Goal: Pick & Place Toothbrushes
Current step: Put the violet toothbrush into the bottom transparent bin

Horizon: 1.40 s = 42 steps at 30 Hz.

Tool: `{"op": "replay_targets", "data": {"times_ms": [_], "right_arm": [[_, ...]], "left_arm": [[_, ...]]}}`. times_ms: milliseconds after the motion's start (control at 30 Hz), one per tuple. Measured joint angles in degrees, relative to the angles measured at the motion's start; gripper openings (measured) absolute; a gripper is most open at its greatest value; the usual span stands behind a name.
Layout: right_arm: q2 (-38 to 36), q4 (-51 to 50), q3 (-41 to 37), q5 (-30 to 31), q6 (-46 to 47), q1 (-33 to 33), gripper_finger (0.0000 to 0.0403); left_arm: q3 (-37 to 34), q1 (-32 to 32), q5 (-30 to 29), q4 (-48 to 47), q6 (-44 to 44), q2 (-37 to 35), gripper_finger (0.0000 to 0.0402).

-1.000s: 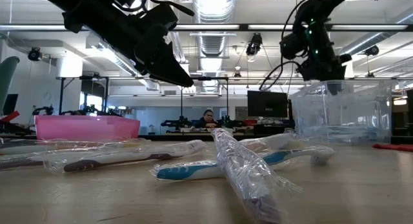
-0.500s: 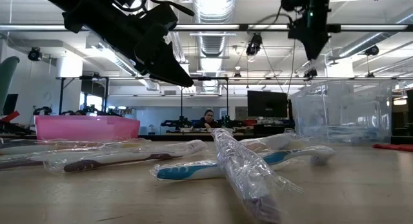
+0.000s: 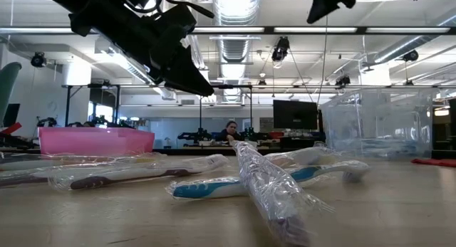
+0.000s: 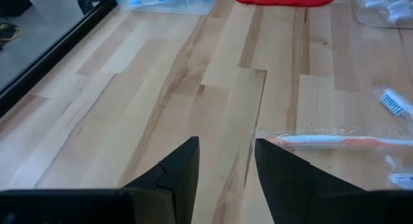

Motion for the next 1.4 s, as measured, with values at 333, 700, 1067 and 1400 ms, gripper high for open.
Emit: {"op": "replay_targets", "data": {"times_ms": [333, 700, 1067, 1400], "right_arm": [[0.01, 5.3, -6.96, 0.0, -1.92, 15.47, 0.0018], [-1.89, 35.61, -31.53, -0.11, -4.48, 30.26, 0.0008], [-2.0, 60.05, -46.66, -3.8, -4.4, 36.2, 0.0008], [-2.48, 60.71, -47.67, -5.73, -4.0, 37.4, 0.0008]], "left_arm": [[7.85, 0.25, 1.55, -21.66, -2.8, 0.0, 0.0156], [24.46, 0.31, 1.53, -66.51, -2.6, -0.02, 0.0156], [27.36, 0.28, 3.13, -79.43, 3.87, -0.09, 0.0156], [27.24, 0.66, 4.49, -79.34, 4.92, 0.13, 0.0156]]}}
